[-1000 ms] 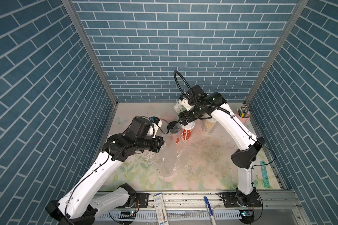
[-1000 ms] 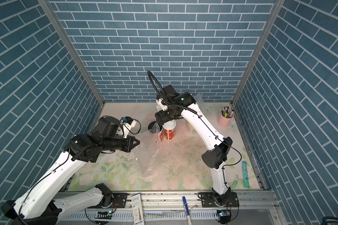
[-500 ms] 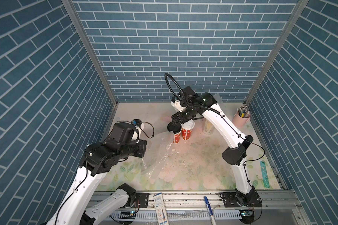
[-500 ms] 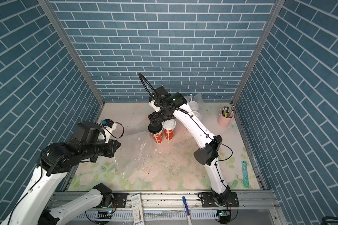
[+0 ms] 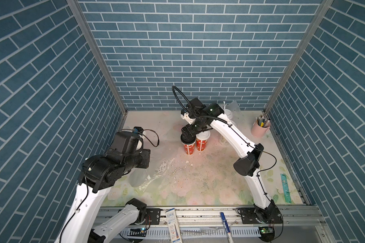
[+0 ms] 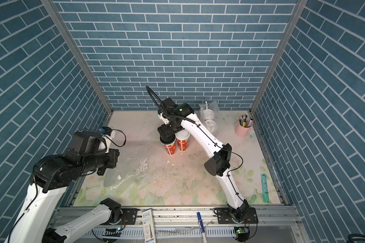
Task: Pack milk tea into plastic carrier bags
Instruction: Pick up the milk tea cup at the center of the board.
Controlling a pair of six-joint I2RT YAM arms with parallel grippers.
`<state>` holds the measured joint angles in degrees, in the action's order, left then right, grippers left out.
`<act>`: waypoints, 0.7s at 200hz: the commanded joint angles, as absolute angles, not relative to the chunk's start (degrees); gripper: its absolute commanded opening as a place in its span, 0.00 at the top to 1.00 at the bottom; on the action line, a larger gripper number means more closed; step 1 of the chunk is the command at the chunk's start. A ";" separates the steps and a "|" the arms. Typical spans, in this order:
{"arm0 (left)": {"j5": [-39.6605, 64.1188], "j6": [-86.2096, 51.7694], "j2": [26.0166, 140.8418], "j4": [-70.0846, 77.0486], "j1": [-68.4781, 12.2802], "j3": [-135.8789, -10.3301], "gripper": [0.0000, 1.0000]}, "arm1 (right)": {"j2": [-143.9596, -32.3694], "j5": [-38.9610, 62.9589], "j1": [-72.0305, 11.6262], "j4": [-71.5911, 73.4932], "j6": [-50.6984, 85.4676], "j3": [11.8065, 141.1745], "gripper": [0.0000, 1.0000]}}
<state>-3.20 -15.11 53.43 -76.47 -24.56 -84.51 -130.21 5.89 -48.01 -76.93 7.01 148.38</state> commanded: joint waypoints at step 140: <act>-0.27 -13.86 53.96 -73.63 -22.44 -81.18 1.00 | -133.59 -1.14 -50.66 -76.79 3.10 150.56 0.10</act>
